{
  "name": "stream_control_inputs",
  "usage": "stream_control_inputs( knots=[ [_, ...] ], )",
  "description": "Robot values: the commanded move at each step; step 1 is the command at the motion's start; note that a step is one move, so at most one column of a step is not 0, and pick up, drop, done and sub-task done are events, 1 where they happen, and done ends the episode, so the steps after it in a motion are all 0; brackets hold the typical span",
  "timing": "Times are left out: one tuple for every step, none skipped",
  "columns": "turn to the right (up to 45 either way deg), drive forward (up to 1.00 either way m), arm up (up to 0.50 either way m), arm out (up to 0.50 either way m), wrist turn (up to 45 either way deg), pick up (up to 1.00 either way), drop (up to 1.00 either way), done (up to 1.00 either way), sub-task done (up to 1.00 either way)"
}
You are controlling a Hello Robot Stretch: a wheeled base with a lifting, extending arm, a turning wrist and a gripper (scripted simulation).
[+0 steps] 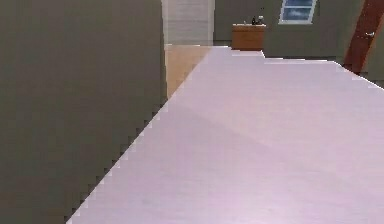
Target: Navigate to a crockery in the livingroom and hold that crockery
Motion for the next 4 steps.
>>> stream_control_inputs(
  knots=[
    [0.0, 1.00, 0.00, 0.00, 0.0, 0.00, 0.00, 0.00, 0.00],
    [0.0, 1.00, 0.00, 0.00, 0.0, 0.00, 0.00, 0.00, 0.00],
    [3.0, 0.00, 0.00, 0.00, 0.0, 0.00, 0.00, 0.00, 0.00],
    [0.0, 1.00, 0.00, 0.00, 0.0, 0.00, 0.00, 0.00, 0.00]
  ],
)
